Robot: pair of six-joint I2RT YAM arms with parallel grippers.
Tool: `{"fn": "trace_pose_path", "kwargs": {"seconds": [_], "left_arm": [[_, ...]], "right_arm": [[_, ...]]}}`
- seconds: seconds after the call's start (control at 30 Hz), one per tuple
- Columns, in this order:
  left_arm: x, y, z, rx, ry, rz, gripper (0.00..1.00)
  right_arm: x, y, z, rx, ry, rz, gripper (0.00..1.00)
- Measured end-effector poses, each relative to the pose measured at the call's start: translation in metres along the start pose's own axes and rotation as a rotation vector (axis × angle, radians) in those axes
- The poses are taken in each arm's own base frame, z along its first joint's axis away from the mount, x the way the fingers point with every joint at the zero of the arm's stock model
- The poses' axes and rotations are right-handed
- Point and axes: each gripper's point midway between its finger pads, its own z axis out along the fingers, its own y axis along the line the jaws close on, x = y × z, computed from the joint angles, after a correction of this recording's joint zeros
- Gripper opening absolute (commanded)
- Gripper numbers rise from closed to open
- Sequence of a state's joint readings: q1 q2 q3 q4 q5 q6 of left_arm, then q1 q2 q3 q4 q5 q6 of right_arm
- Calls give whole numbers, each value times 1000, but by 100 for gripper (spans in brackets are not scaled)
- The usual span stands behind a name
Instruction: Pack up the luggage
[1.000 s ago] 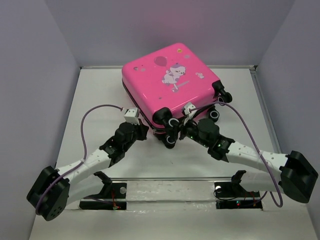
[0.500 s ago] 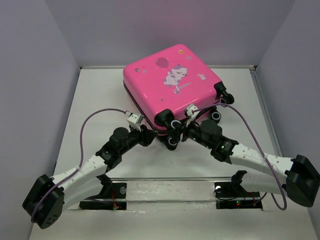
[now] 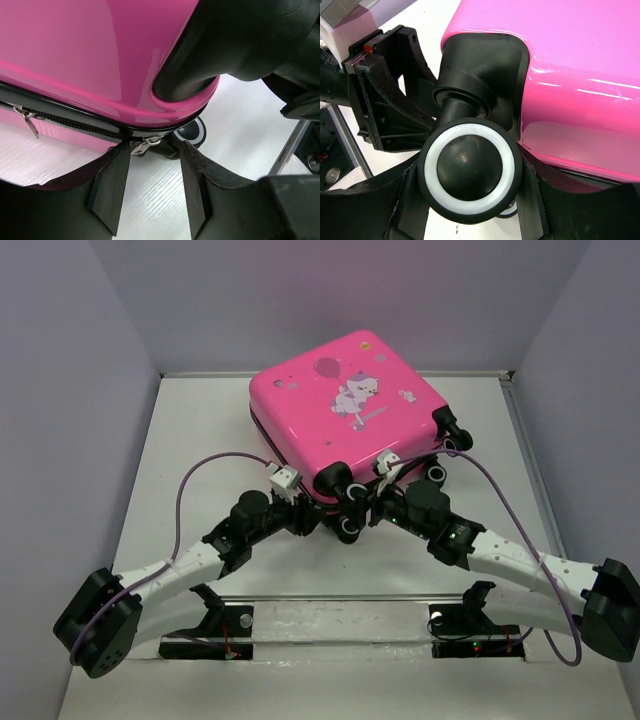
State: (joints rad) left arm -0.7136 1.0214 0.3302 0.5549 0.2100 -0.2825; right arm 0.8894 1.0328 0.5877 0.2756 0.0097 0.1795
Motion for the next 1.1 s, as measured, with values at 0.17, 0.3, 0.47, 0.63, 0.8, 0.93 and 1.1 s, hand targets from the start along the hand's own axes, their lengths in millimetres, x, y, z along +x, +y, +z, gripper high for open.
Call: {"fn": "trace_pose_path", "kwargs": {"seconds": [0.17, 0.3, 0.47, 0.63, 0.8, 0.93, 1.1], "left_arm": [[0, -1, 4, -5, 6, 16, 37], [0, 6, 5, -41, 4, 28, 17], [1, 2, 7, -39, 9, 33, 6], [1, 2, 7, -51, 6, 22, 6], [-3, 7, 3, -104, -15, 2, 6], [-8, 26, -2, -229, -39, -19, 6], [-24, 64, -8, -422, -79, -84, 6]], "right_arm": [[0, -1, 0, -3, 3, 0, 7], [1, 0, 0, -9, 5, 0, 7], [1, 3, 0, -31, 9, 2, 7], [2, 6, 0, -49, 13, 7, 7], [2, 6, 0, -48, 12, 14, 7], [4, 6, -1, -48, 14, 25, 7], [6, 6, -9, -49, 12, 29, 7]]}}
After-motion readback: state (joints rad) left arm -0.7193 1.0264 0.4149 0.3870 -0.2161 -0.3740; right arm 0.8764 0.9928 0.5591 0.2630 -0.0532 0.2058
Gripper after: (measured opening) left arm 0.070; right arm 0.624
